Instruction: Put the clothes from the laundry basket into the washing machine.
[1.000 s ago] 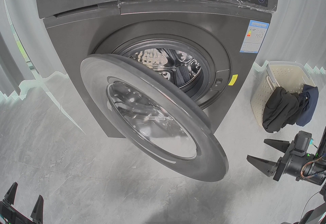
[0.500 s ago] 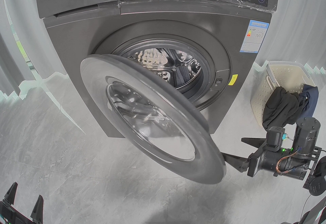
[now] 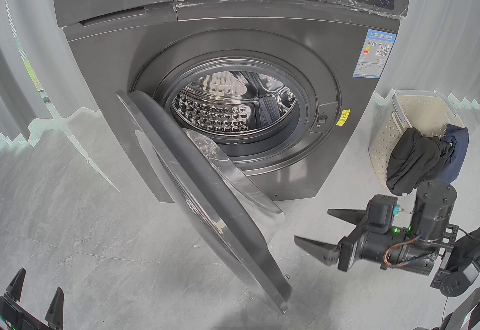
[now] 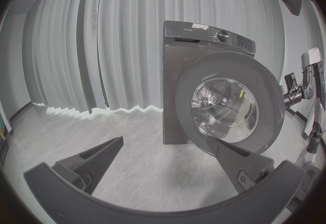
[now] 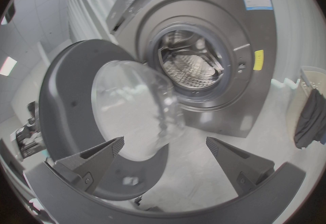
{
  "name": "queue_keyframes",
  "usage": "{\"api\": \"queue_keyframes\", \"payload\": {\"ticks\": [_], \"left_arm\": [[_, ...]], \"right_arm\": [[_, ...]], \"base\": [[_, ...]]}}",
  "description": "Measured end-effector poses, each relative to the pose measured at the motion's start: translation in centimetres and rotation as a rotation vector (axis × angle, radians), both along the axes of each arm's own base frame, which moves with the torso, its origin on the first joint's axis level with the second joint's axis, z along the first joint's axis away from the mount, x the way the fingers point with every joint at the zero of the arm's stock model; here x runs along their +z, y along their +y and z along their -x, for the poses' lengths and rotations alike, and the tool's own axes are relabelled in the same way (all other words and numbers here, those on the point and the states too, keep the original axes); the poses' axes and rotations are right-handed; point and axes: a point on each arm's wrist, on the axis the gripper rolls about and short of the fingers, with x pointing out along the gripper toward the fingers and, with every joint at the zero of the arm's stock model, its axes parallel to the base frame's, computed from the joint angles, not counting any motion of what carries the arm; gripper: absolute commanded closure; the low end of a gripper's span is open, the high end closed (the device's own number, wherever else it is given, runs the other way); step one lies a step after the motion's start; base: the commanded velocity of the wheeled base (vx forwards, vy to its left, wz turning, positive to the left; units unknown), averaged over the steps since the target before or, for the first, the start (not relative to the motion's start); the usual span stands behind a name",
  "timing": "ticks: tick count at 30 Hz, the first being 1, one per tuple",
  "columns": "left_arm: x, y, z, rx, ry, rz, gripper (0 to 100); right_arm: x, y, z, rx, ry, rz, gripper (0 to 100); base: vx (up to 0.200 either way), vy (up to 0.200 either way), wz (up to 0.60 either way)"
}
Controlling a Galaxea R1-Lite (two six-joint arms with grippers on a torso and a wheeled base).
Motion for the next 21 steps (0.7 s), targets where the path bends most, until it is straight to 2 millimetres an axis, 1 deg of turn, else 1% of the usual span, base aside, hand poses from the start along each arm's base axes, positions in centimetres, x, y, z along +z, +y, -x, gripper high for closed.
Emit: {"api": "queue_keyframes", "payload": {"ticks": [7, 13, 17, 21], "left_arm": [[0.0, 0.0, 0.0, 0.000, 0.000, 0.000, 0], [0.0, 0.0, 0.0, 0.000, 0.000, 0.000, 0], [0.0, 0.0, 0.0, 0.000, 0.000, 0.000, 0], [0.0, 0.0, 0.0, 0.000, 0.000, 0.000, 0]], "right_arm": [[0.3, 0.1, -4.0, -0.183, -0.014, -0.035, 0], [-0.7, 0.7, -7.4, -0.281, -0.003, -0.032, 0], [-1.8, 1.5, -8.7, -0.284, 0.016, -0.019, 0], [-2.5, 2.5, -8.7, -0.256, 0.021, -0.015, 0]], "base": [[0.000, 0.000, 0.00], [0.000, 0.000, 0.00], [0.000, 0.000, 0.00], [0.000, 0.000, 0.00]]}}
